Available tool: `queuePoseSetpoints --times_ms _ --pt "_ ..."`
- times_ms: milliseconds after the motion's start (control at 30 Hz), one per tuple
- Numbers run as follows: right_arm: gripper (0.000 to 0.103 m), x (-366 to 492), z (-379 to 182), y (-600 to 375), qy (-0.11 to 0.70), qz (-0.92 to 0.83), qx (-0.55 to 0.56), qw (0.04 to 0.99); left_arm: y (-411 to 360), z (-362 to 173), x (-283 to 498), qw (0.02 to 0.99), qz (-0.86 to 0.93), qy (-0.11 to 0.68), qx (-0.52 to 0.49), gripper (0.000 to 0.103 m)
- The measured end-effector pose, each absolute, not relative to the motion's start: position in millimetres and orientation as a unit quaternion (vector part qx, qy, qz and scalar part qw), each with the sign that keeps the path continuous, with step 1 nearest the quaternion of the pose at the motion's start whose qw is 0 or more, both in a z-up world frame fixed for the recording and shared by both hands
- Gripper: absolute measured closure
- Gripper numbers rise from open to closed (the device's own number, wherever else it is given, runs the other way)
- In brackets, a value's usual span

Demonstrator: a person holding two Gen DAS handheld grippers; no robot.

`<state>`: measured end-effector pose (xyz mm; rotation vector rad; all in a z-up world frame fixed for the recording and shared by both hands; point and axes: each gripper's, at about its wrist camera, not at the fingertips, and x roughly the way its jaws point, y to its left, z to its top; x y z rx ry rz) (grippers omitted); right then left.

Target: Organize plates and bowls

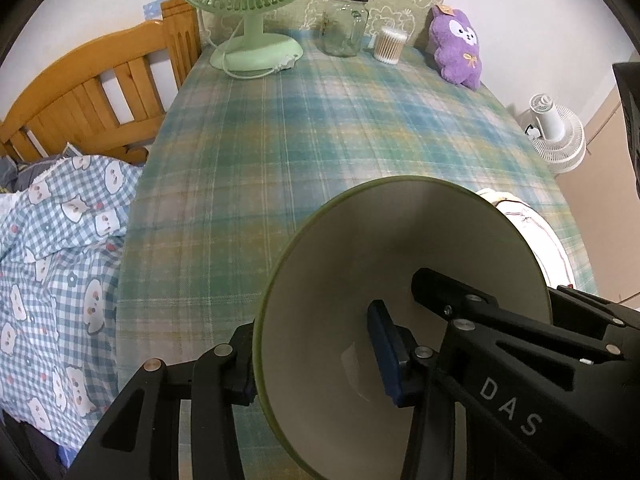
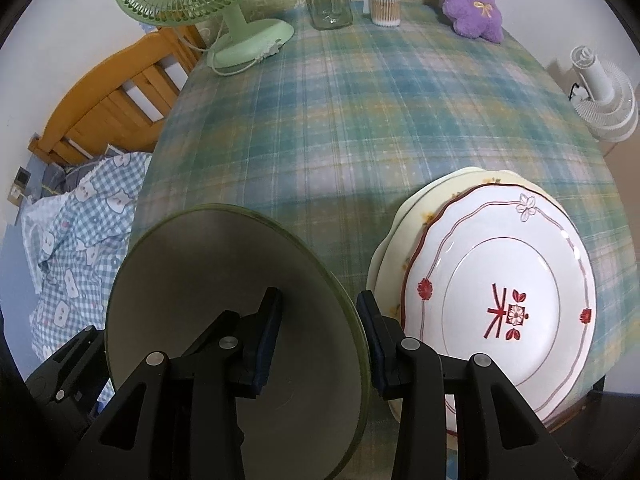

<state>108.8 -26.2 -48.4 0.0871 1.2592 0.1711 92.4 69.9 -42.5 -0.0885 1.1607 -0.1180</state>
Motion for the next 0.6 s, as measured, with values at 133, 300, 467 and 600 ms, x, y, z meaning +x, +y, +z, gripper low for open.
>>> queuePoseSetpoints --times_ms 133,300,467,600 --pt "0.061 105 -42 -28 0.586 0.078 0.044 0.806 70 -36 91 0.835 -0.058 0.546 -0.04 0.058" --pt "0.061 101 -27 -31 0.575 0.083 0.042 0.813 66 -25 88 0.841 -0.055 0.537 -0.037 0.058" --pt "0.061 104 -15 -40 0.566 0.093 0.032 0.818 58 -14 87 0.846 -0.046 0.529 -0.044 0.058" --pt "0.061 105 -5 -55 0.56 0.098 0.024 0.822 44 -6 86 0.849 -0.039 0.525 -0.05 0.058"
